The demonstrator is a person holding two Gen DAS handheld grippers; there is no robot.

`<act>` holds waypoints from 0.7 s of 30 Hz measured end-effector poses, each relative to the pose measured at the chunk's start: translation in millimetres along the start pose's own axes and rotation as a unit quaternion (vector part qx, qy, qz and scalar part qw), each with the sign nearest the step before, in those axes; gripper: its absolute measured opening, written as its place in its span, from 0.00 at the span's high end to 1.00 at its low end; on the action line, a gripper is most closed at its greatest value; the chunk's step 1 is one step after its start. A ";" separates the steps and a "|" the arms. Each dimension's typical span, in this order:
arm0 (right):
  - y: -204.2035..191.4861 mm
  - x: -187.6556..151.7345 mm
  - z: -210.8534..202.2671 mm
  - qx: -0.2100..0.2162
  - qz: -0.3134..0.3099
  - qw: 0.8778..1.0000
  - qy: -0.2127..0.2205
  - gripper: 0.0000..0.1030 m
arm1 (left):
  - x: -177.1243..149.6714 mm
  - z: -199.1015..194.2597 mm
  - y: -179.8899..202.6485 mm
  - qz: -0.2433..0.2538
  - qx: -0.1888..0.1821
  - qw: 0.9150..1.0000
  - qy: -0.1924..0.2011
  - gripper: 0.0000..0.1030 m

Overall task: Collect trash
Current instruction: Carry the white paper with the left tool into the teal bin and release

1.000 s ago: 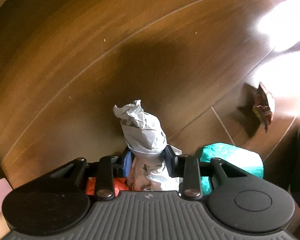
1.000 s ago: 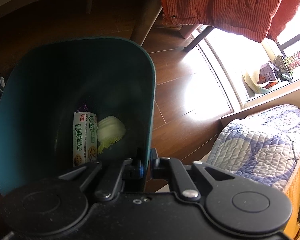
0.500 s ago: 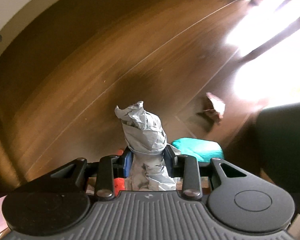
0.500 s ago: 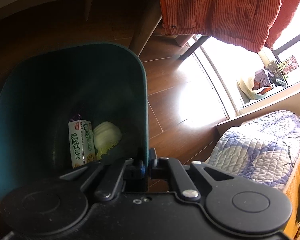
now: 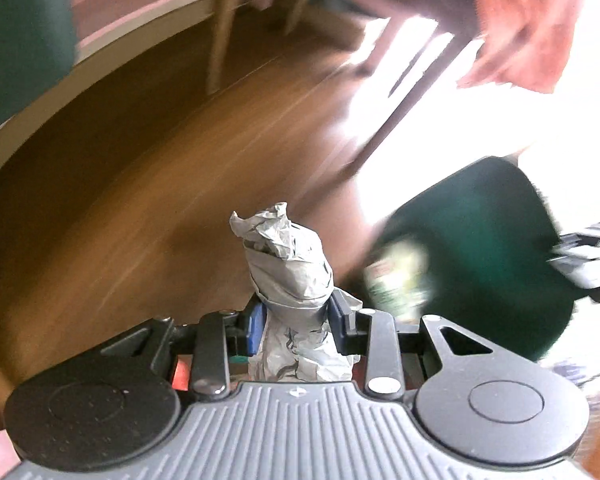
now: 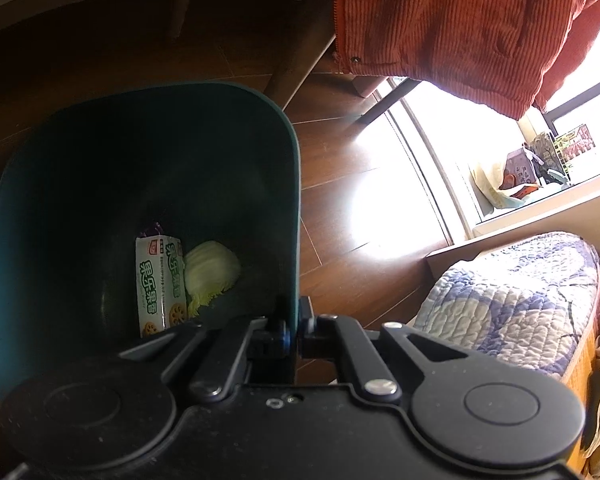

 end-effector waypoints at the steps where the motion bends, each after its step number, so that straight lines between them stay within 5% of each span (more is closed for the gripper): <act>1: -0.4 0.4 -0.4 0.000 -0.001 1.000 0.001 0.97 | 2.0 -4.0 10.4 0.003 -0.015 1.000 0.005 0.69; 4: -2.1 1.8 -1.8 -0.002 -0.006 1.000 0.003 0.97 | 4.1 2.6 44.6 0.025 -0.051 0.998 -0.003 0.69; 12: -5.8 4.7 -6.9 0.001 -0.019 1.000 0.012 0.97 | -14.7 56.8 102.1 0.072 -0.068 0.994 -0.052 0.69; 21: -6.8 3.7 -10.8 0.001 -0.024 1.000 0.017 0.97 | -36.6 113.3 118.5 0.112 -0.016 0.990 -0.081 0.69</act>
Point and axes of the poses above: each gripper's, at about its wrist camera, not at the fingertips, and z roughly the way its jaws point, y to its right, x to its top, the point moved 3 cm from there along z, roughly the way its jaws point, and after that the axes turned 9 degrees about -z, right-handed, at the moved point
